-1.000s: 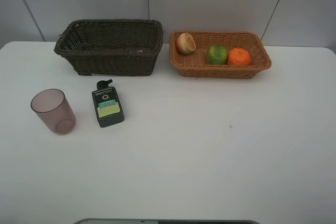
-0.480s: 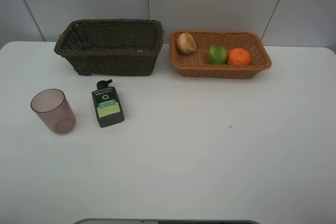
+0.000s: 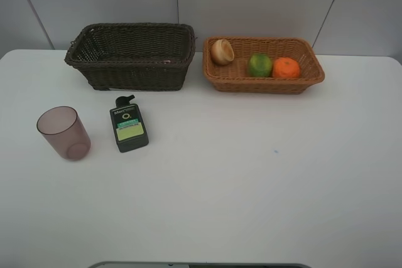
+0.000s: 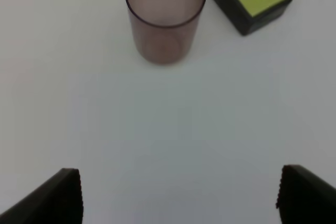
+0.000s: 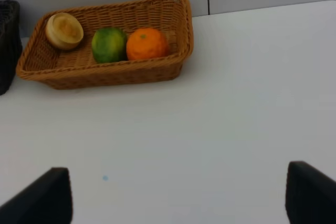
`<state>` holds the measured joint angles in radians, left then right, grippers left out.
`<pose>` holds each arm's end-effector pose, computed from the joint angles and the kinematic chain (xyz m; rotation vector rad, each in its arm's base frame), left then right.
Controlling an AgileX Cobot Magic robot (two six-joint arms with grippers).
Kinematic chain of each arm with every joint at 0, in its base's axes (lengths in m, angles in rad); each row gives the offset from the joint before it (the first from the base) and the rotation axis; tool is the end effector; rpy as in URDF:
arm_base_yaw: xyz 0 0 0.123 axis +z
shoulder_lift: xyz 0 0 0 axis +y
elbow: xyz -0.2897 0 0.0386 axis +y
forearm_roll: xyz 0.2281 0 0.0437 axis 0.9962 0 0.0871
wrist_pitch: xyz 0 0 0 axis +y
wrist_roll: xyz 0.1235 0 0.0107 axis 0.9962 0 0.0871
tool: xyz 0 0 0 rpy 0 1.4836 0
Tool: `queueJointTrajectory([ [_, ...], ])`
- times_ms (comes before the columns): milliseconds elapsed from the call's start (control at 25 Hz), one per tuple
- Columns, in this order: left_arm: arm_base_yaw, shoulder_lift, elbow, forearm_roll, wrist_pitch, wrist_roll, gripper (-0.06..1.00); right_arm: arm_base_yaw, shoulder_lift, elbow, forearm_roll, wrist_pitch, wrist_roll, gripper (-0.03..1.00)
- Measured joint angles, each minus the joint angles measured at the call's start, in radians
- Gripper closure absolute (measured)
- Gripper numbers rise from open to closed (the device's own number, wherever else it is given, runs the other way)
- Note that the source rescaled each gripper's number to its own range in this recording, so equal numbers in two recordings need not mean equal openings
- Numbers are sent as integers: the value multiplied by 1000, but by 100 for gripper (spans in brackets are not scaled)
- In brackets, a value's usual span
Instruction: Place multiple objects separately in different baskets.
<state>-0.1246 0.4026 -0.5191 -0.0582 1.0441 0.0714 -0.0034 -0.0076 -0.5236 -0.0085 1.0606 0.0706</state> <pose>0.0515 -0.0127 0.2497 0.2239 2.4010 -0.0987 -0.0035 -0.0009 0.2595 0.0750 2.0117 0.0327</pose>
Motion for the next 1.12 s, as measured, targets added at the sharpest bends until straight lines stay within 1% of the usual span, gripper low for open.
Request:
queueJointTrajectory([
  [160, 0, 173, -44, -37, -81, 69, -1, 0, 0, 0, 0, 0, 0, 12],
  [400, -3, 453, -110, -76, -108, 179, -1, 0, 0, 0, 0, 0, 0, 12],
  [480, -31, 546, -130, -77, -114, 206, -1, 0, 0, 0, 0, 0, 0, 12],
  [600, -105, 666, -178, -73, -119, 237, -1, 0, 0, 0, 0, 0, 0, 12],
  [720, -178, 782, -230, -32, -121, 249, -1, 0, 0, 0, 0, 0, 0, 12],
  [840, -223, 888, -263, 49, -129, 251, -1, 0, 0, 0, 0, 0, 0, 12],
  [960, -246, 976, -289, 134, -144, 253, -1, 0, 0, 0, 0, 0, 0, 12],
  [1120, -249, 1057, -328, 163, -180, 253, -1, 0, 0, 0, 0, 0, 0, 12],
])
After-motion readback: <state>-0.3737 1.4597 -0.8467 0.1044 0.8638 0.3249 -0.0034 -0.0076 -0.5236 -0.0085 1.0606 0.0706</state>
